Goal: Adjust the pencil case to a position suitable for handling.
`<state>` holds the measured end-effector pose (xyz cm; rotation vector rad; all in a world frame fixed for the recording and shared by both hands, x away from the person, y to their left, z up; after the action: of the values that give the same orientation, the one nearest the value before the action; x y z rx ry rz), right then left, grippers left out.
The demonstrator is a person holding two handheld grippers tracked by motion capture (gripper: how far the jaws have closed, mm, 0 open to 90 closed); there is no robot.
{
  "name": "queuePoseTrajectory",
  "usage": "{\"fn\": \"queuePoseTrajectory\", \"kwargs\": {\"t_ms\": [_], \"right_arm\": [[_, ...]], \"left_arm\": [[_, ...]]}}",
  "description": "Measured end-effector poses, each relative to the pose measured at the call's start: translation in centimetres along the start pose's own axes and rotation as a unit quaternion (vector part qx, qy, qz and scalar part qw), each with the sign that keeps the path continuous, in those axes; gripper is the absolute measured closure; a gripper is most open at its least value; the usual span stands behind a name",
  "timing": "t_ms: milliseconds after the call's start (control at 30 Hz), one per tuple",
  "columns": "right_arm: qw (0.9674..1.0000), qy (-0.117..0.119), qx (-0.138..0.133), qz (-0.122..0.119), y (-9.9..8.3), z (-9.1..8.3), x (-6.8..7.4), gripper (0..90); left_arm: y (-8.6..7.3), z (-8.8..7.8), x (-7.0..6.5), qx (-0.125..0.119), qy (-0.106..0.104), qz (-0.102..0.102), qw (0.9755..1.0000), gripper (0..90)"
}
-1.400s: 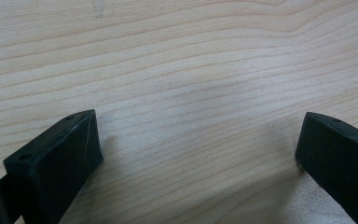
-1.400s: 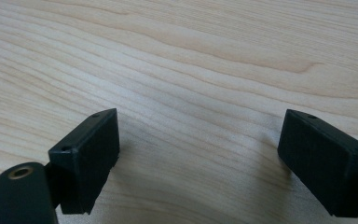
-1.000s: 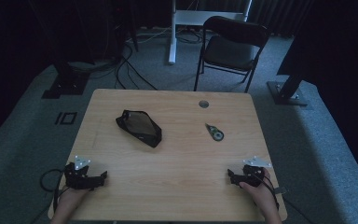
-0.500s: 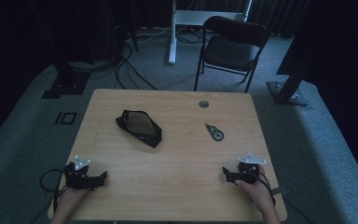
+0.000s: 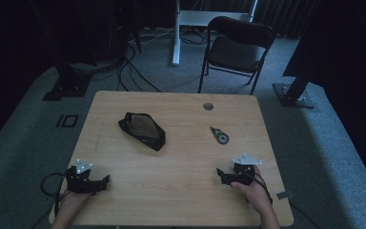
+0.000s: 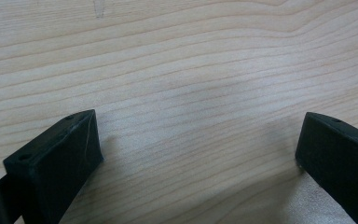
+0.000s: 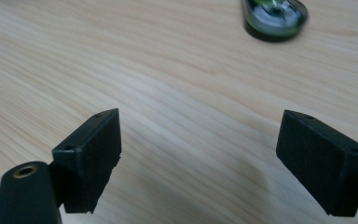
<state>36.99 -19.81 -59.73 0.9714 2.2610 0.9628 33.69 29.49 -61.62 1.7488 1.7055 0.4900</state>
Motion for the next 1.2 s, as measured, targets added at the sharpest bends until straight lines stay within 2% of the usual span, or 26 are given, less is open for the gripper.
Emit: {"fn": "queuePoseTrajectory", "kwargs": {"t_ms": [233,400,833,1200], "right_arm": [[0.9998,0.013,-0.012,-0.008,1.3,0.7,1.1,14.2],[0.9989,0.031,-0.03,-0.015,2.7,1.5,2.4,14.3],[0.9973,0.048,-0.04,-0.038,5.2,3.2,4.3,16.2],[0.9949,0.068,-0.047,-0.057,7.1,5.2,5.8,18.1]], "left_arm": [[0.0,0.0,0.0,0.0,0.0,0.0,1.0,0.1],[0.0,0.0,0.0,0.0,0.0,0.0,1.0,0.1],[0.0,0.0,0.0,0.0,-0.001,0.001,1.0,0.1],[0.0,0.0,0.0,0.0,-0.001,0.001,1.0,0.1]]}}
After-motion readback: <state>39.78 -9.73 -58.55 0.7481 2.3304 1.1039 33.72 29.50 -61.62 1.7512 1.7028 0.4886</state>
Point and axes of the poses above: each handheld gripper's, and its own axes: z roughly forward along the jaws, y roughly out of its top, x roughly to its left, the point moved 9 cm from there along z, roughly forward along the jaws, and after that the axes turned 15 degrees about -z, right-handed, at the moved point
